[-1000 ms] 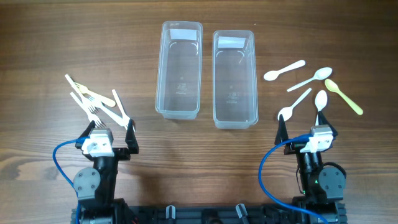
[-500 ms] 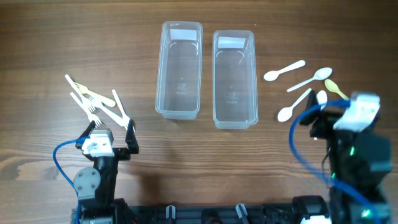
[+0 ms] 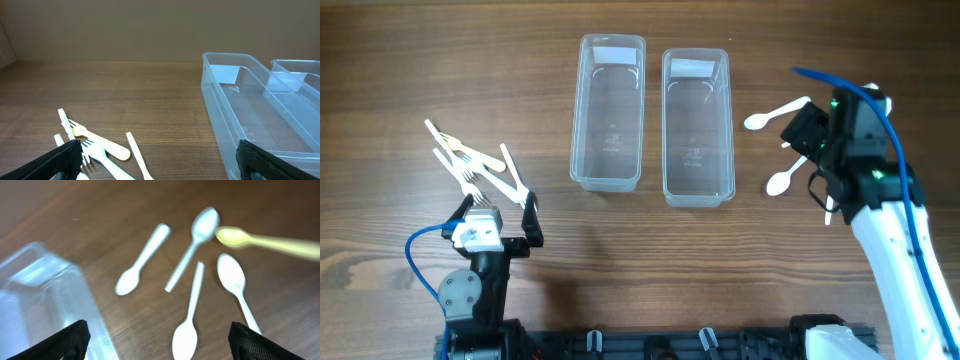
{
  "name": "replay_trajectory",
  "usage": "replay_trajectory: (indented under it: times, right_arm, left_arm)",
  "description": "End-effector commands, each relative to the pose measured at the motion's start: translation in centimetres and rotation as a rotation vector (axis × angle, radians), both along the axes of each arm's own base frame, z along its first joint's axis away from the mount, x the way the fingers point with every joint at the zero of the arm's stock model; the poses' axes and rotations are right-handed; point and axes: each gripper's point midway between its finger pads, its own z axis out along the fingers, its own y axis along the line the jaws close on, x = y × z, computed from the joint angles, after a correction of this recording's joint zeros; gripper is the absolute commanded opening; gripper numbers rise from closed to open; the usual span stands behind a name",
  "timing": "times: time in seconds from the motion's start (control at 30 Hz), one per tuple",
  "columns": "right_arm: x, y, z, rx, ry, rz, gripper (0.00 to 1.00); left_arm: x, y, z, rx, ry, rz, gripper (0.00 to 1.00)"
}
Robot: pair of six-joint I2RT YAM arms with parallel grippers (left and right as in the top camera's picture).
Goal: Pack container
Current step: 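Move the right gripper over the spoons and grasp a white spoon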
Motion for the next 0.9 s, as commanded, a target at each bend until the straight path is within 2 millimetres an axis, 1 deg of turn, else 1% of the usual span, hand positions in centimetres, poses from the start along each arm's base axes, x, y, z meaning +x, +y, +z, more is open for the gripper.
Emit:
replay_trajectory:
  times: [0.0, 0.07, 0.1, 0.17, 0.2, 0.23, 0.27, 0.37, 0.4, 0.43, 0.47, 0.57, 0.6, 0.73, 0.77, 0.87]
  right_arm:
    - [0.1, -2.3, -3.2, -0.031, 0.086, -0.208, 0.84]
    - [0.4, -2.8, -5.7, -0.069, 0.162, -0.223, 0.82]
    - [1.0, -2.7, -7.0, -0.068, 0.181, -0.221, 0.82]
    - [1.6, -2.0, -9.3, -0.023, 0.218, -0.226, 0.93]
    - [1.5, -1.8, -9.9, -0.009, 0.237, -0.220, 0.93]
    - [1.4, -1.6, -11.3, 0.034, 0.267, -0.251, 0.76]
    - [1.4, -1.7, -11.9, 0.049, 0.280, -0.259, 0.74]
    - [1.5, -2.4, -12.8, 0.054, 0.294, -0.280, 0.74]
    - [1.4, -2.6, -13.1, 0.062, 0.299, -0.302, 0.76]
    - [1.3, -2.7, -13.4, 0.069, 0.304, -0.314, 0.85]
    - [1.5, -2.8, -13.7, 0.071, 0.303, -0.316, 0.86]
    - [2.3, -3.0, -13.6, 0.095, 0.270, -0.320, 0.85]
    - [2.9, -2.5, -13.5, 0.141, 0.247, -0.323, 0.86]
    - [3.8, -1.4, -14.2, 0.239, 0.222, -0.353, 0.86]
    - [3.9, -1.4, -14.7, 0.241, 0.228, -0.352, 0.85]
    - [3.5, -1.5, -16.6, 0.231, 0.275, -0.360, 0.84]
  left_arm:
    - [0.0, -0.2, -0.1, 0.020, -0.004, -0.011, 1.00]
    - [0.0, -0.2, -0.1, 0.020, -0.004, -0.010, 1.00]
    - [0.0, -0.2, -0.1, 0.020, -0.004, -0.011, 1.00]
    - [0.0, -0.2, -0.1, 0.020, -0.004, -0.010, 1.00]
    - [0.0, -0.2, -0.1, 0.020, -0.004, -0.010, 1.00]
    - [0.0, -0.2, -0.1, 0.020, -0.004, -0.011, 1.00]
    - [0.0, -0.2, -0.1, 0.020, -0.004, -0.010, 1.00]
    - [0.0, -0.2, -0.1, 0.020, -0.004, -0.010, 1.00]
    - [0.0, -0.2, -0.1, 0.020, -0.004, -0.010, 1.00]
    - [0.0, -0.2, -0.1, 0.020, -0.004, -0.010, 1.00]
    - [0.0, -0.2, -0.1, 0.020, -0.004, -0.010, 1.00]
    - [0.0, -0.2, -0.1, 0.020, -0.004, -0.010, 1.00]
    - [0.0, -0.2, -0.1, 0.020, -0.004, -0.011, 1.00]
    - [0.0, -0.2, -0.1, 0.019, -0.004, -0.010, 1.00]
    - [0.0, -0.2, -0.1, 0.020, -0.004, -0.011, 1.00]
    - [0.0, -0.2, -0.1, 0.020, -0.004, -0.010, 1.00]
